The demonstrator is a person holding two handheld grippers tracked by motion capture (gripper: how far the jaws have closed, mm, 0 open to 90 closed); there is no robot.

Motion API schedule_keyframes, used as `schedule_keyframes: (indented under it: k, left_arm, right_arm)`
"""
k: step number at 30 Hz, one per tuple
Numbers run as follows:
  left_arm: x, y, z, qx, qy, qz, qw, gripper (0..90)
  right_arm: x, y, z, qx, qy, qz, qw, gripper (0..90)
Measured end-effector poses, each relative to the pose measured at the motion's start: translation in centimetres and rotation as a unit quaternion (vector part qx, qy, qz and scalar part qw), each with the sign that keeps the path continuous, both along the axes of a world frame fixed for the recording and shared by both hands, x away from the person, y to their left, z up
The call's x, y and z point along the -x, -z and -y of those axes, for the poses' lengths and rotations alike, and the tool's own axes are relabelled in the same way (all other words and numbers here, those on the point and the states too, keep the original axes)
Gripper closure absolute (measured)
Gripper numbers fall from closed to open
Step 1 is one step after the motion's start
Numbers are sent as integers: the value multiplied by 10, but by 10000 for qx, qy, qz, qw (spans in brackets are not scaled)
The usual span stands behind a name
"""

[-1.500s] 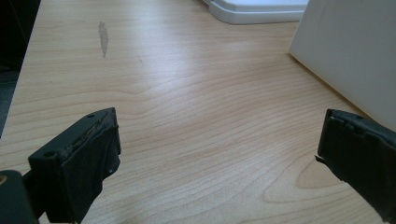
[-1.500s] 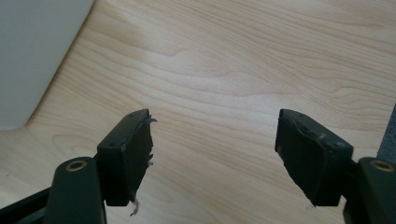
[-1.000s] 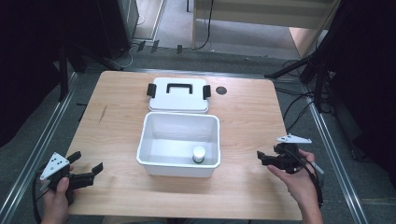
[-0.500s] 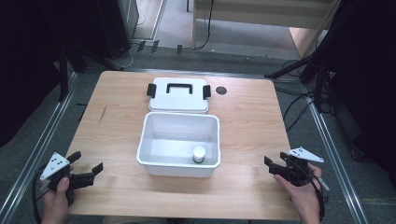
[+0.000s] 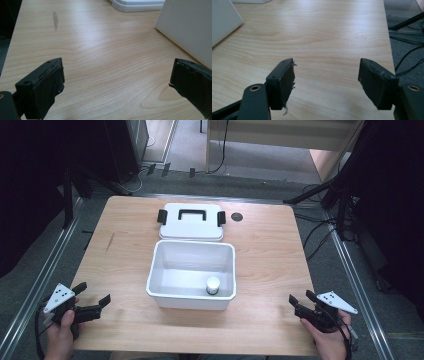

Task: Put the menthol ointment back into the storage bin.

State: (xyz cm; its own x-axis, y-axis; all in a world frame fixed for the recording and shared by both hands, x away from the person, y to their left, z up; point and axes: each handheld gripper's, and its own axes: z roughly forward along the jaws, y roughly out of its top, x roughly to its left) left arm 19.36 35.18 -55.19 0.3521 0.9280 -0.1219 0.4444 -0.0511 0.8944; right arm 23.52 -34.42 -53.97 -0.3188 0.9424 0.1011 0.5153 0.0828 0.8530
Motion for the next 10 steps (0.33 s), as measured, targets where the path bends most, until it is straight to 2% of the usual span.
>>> schedule_keyframes:
  k: [10]
  left_arm:
    - [0, 0, 1, -45, -8, -14, 10000, 1]
  right_arm:
    - [7, 7, 8, -144, -39, 36, 9999, 291]
